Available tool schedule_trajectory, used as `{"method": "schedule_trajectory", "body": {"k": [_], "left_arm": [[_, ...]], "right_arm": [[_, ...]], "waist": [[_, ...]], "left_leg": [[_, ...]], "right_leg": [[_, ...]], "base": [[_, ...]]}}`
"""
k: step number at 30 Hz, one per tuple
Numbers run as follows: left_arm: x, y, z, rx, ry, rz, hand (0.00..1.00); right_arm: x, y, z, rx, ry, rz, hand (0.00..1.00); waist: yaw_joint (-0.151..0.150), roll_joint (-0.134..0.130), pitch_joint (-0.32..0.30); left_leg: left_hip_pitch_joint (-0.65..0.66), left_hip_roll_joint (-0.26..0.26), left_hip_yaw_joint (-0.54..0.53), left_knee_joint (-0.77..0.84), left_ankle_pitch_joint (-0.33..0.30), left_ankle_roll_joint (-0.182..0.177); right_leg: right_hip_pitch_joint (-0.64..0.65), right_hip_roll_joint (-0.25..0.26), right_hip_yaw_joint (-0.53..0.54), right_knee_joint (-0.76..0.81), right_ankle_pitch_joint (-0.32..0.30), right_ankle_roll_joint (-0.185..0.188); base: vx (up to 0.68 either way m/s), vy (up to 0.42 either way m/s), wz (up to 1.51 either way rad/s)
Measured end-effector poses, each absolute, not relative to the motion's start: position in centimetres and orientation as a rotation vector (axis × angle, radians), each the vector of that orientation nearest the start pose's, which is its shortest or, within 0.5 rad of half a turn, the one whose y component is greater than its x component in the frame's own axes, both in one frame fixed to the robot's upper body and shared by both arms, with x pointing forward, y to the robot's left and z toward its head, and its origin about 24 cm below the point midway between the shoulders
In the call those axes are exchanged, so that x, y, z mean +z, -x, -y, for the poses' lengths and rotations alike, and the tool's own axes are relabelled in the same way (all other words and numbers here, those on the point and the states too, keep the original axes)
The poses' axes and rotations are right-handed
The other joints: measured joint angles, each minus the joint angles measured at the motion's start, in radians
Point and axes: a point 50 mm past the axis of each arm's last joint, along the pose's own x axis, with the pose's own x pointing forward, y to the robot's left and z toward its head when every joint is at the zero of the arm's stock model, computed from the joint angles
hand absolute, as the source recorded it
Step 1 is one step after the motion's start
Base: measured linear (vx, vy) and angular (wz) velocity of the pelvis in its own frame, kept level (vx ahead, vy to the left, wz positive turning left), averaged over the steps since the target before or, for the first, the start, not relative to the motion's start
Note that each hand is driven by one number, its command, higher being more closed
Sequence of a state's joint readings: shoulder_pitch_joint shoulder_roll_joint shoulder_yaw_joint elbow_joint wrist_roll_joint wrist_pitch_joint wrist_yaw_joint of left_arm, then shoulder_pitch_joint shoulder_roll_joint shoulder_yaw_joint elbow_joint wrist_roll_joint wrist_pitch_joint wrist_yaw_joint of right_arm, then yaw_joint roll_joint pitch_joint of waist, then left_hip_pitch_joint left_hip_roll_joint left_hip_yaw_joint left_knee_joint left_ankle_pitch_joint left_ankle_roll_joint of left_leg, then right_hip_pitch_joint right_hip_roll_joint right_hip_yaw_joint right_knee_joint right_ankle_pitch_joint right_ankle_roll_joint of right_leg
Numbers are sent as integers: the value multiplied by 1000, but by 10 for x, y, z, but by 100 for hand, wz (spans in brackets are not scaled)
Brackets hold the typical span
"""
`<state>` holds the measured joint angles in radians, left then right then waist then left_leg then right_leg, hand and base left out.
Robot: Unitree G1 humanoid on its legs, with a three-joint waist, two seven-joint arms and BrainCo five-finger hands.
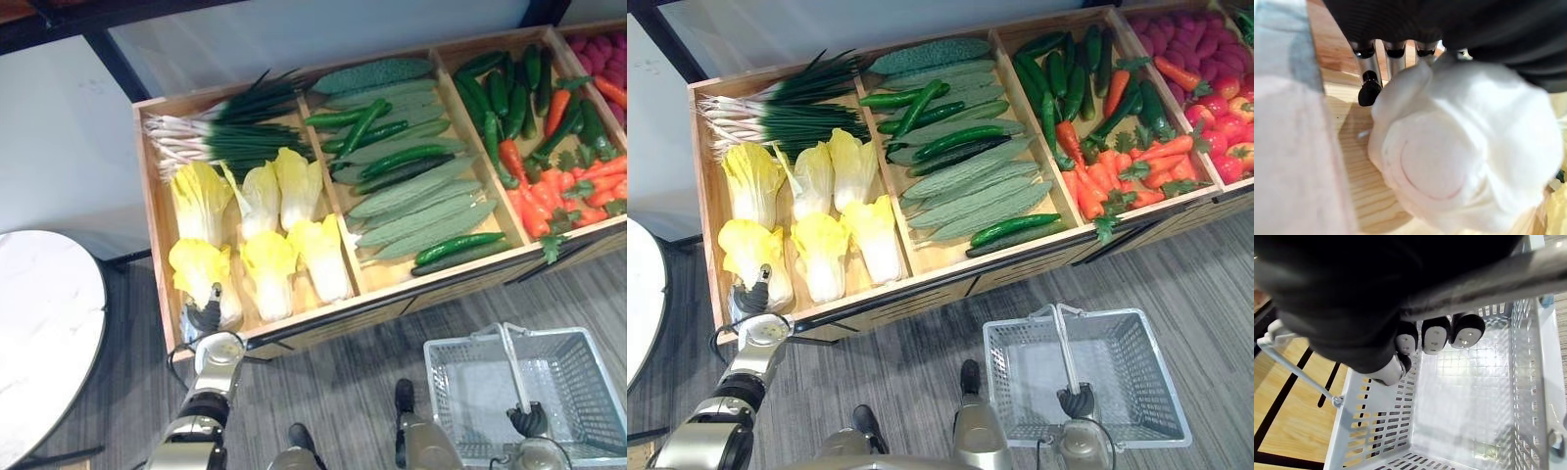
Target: Pick vegetable in the basket
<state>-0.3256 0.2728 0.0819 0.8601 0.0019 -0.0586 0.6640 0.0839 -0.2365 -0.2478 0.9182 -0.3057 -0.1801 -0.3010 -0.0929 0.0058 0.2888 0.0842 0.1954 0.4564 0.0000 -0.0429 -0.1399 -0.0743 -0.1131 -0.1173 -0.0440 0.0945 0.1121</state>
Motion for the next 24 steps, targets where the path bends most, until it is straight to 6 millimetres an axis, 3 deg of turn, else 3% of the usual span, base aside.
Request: {"method": "schedule_trajectory", "body": {"k": [9,15,20,24], "left_arm": [[-25,-259,-244,792,-252,-311,100],[-9,-254,-244,786,-242,-219,100],[21,-256,-249,756,-274,-70,100],[64,-261,-263,701,-373,112,100]], "right_arm": [[-117,-117,285,-501,486,-803,100],[-121,-96,290,-529,494,-852,100],[-119,-86,298,-583,483,-867,100],[-116,-78,307,-610,489,-883,100]], "waist": [[0,-2,-9],[15,-5,-89],[16,-4,-118],[15,-5,-146]], "left_leg": [[25,-1,-32,-10,1,1],[26,-2,-34,-10,1,1],[39,-5,-34,-9,2,2],[41,-8,-25,-14,3,4]], "right_leg": [[49,-3,-40,-9,2,3],[52,-5,-42,-8,2,3],[60,-10,-41,-3,1,2],[56,-12,-36,-4,0,2]], "base": [[23,-9,11],[-7,-3,1],[-59,-14,-1],[-33,-12,-5]]}}
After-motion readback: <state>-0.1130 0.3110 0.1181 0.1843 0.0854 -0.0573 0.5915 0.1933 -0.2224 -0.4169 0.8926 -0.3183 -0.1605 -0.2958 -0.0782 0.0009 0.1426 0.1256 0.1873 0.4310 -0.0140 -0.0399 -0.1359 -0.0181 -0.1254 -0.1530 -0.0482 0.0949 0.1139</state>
